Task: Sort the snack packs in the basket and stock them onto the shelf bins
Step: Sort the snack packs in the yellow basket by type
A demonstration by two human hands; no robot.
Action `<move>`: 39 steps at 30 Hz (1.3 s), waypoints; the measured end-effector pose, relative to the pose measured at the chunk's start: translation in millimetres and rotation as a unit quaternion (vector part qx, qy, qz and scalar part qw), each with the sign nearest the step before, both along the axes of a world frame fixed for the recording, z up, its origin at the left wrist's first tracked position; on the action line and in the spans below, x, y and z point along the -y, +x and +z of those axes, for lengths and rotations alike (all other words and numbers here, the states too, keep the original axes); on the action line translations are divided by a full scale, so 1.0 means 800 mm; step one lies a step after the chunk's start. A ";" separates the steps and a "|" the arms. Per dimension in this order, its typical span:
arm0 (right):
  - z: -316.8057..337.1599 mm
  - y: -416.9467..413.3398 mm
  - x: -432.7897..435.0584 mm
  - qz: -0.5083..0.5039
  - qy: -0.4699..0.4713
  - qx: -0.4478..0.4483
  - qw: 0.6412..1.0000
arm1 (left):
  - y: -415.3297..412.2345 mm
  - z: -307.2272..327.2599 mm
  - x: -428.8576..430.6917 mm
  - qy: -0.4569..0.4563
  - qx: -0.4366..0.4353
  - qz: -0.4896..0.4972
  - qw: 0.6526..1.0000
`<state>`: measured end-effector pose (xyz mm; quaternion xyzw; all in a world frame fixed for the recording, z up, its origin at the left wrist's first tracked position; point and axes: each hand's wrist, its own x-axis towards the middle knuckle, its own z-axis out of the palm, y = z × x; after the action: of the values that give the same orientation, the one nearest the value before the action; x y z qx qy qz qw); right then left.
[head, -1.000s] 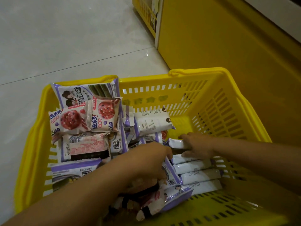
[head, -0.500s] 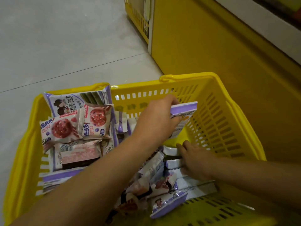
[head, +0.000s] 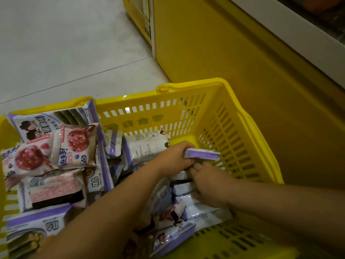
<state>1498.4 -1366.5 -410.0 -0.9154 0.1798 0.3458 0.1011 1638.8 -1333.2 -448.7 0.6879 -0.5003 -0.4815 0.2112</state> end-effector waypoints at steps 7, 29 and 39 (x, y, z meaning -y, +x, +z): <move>0.004 -0.002 0.002 -0.001 0.017 -0.009 1.000 | -0.008 -0.017 -0.018 -0.046 0.061 -0.007 0.997; 0.005 -0.005 -0.003 0.023 -0.008 0.004 1.000 | -0.021 -0.008 -0.010 0.082 0.408 -0.198 0.887; 0.031 0.006 0.036 -0.063 -0.020 0.055 0.996 | -0.014 -0.018 -0.035 0.046 0.127 -0.050 0.990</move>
<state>1503.4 -1395.6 -385.5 -0.9216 0.2382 0.2843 0.1141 1627.9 -1305.2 -462.8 0.7268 -0.5342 -0.4223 0.0896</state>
